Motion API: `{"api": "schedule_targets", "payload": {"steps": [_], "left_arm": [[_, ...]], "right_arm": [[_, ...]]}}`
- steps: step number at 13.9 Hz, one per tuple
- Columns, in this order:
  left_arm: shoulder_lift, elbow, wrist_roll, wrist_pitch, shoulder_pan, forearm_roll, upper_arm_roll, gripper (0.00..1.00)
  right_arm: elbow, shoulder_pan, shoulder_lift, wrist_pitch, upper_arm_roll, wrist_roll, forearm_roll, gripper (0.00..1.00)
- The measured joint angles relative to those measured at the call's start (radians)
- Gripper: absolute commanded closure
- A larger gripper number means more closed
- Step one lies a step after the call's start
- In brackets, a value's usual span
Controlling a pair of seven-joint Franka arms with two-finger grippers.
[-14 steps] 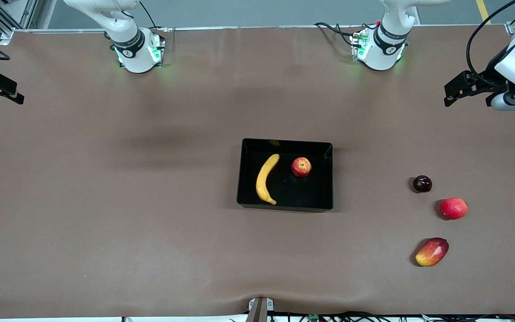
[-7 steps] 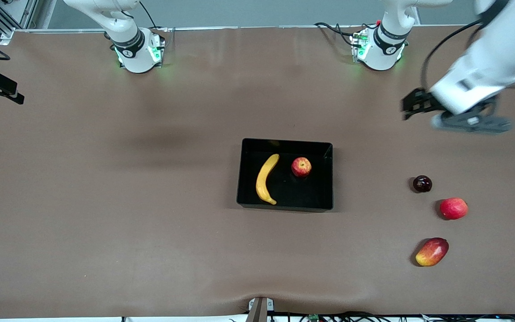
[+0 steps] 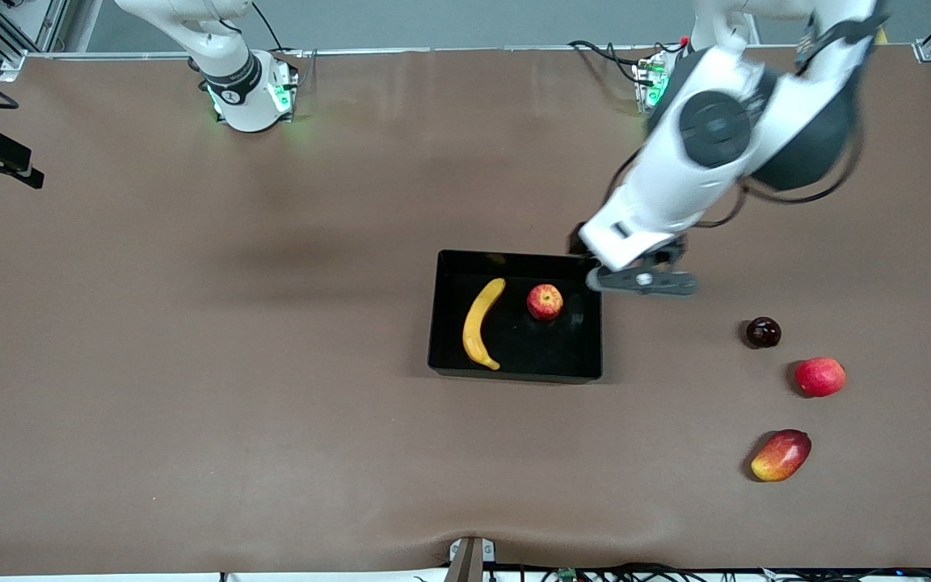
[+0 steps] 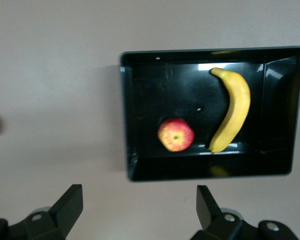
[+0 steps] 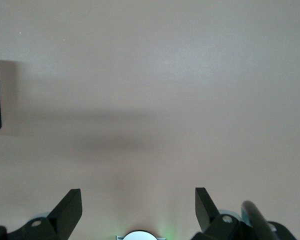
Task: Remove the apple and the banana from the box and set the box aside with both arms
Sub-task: 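Lower the left gripper and grasp the red apple in the tray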
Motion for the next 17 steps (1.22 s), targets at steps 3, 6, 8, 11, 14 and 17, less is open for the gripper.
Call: {"api": "schedule_targets", "payload": {"steps": [3, 6, 8, 11, 14, 17], "left_arm": [[0.086, -0.001, -0.109, 0.08, -0.068, 0.038, 0.0, 0.0], [0.154, -0.019, -0.157, 0.172, -0.1, 0.044, 0.0, 0.0], [0.172, -0.07, -0.157, 0.227, -0.097, 0.052, 0.003, 0.0], [0.178, -0.154, -0.167, 0.307, -0.084, 0.084, 0.009, 0.0], [0.203, -0.188, -0.208, 0.358, -0.083, 0.085, 0.01, 0.0], [0.246, -0.194, -0.256, 0.403, -0.087, 0.086, 0.007, 0.0]], "right_arm": [[0.0, 0.0, 0.0, 0.0, 0.0, 0.0, 0.0, 0.0], [0.0, 0.0, 0.0, 0.0, 0.0, 0.0, 0.0, 0.0], [0.0, 0.0, 0.0, 0.0, 0.0, 0.0, 0.0, 0.0], [0.0, 0.0, 0.0, 0.0, -0.001, 0.0, 0.0, 0.0], [0.0, 0.0, 0.0, 0.0, -0.001, 0.0, 0.0, 0.0], [0.0, 0.0, 0.0, 0.0, -0.001, 0.0, 0.0, 0.0]]}}
